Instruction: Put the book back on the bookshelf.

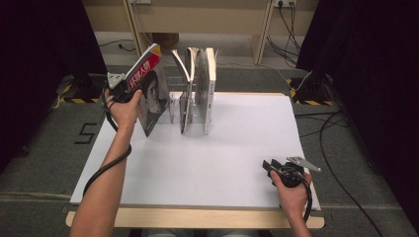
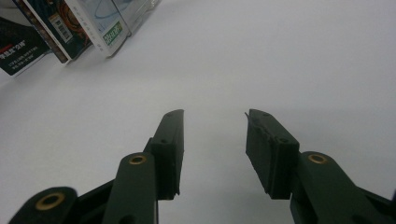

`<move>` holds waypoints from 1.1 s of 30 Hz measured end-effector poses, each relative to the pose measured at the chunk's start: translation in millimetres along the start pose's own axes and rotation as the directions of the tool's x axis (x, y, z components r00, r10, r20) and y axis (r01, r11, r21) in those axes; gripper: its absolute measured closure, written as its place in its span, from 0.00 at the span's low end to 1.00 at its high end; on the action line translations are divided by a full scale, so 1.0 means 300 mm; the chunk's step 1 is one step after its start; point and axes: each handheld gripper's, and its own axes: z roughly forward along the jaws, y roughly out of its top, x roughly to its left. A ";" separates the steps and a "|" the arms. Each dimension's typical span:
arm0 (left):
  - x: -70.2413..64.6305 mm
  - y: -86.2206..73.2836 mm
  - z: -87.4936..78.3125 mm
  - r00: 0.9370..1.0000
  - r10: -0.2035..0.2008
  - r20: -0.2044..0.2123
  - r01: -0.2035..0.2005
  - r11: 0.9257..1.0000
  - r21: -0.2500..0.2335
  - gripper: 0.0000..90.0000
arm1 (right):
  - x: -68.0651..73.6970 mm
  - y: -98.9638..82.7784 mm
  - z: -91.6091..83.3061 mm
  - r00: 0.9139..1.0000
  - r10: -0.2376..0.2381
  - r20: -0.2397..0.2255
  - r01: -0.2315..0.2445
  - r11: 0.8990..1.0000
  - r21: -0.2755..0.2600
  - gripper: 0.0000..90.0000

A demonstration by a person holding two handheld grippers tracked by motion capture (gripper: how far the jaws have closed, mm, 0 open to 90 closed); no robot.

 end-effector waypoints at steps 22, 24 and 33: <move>-0.005 -0.042 -0.002 0.996 -0.046 -0.077 0.040 0.996 -0.078 0.96 | -0.006 -0.001 0.005 1.000 -0.001 -0.003 0.001 1.000 0.016 0.64; -0.001 -0.039 -0.001 0.997 -0.046 -0.067 0.041 0.997 -0.070 0.95 | -0.009 -0.001 0.005 1.000 -0.008 -0.003 0.008 1.000 0.016 0.64; 0.017 -0.011 -0.015 0.998 -0.039 -0.054 0.038 0.999 -0.020 0.64 | -0.003 0.003 0.001 1.000 -0.002 0.000 0.002 1.000 0.015 0.64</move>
